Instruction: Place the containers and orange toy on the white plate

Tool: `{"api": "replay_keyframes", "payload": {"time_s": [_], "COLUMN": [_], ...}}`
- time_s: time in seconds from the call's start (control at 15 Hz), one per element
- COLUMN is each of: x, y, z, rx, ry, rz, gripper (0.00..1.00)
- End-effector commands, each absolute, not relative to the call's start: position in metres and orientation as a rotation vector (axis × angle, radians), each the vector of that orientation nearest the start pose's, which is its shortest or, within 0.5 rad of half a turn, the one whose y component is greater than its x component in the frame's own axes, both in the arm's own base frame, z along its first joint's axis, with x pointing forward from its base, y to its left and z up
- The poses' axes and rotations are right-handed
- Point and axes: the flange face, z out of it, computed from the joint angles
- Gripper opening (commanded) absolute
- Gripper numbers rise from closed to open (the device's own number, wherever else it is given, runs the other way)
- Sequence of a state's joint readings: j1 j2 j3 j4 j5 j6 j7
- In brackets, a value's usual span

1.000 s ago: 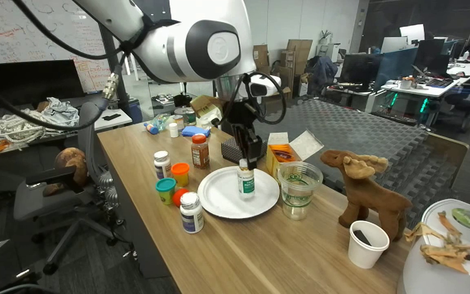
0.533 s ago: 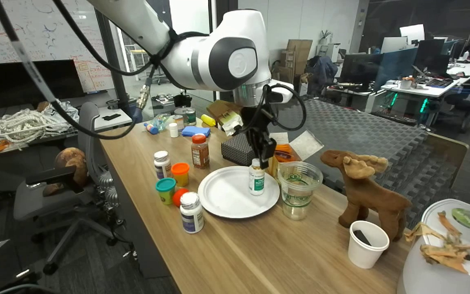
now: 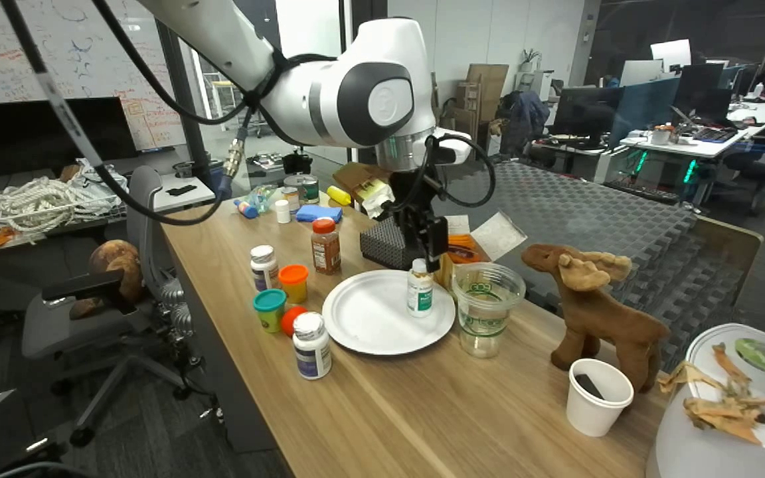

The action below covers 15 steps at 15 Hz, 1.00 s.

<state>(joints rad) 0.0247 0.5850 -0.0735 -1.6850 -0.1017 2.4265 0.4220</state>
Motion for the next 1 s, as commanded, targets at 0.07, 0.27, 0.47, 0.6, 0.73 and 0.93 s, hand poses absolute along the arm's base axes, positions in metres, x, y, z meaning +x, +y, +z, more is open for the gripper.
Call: {"api": "replay_keyframes", "payload": {"time_s": [0.07,0.27,0.47,0.6,0.73,0.93], "x": [0.672,0.645,0.616,0.596,0.571,0.539], "y": [-0.002,0.006,0.013,0.016,0.012,-0.004], "z": [0.306,0.33,0.351,0.359,0.358,0.342], "rx": [-3.166,-3.2,-3.22,-3.243,-3.279,-3.269], "ry": [0.543,0.556,0.538,0.544,0.527,0.492], "rz": [-0.337,-0.39,-0.441,-0.434,-0.352,-0.163], "gripper": [1.0,1.0,1.0,1.0,1.0,1.0]}}
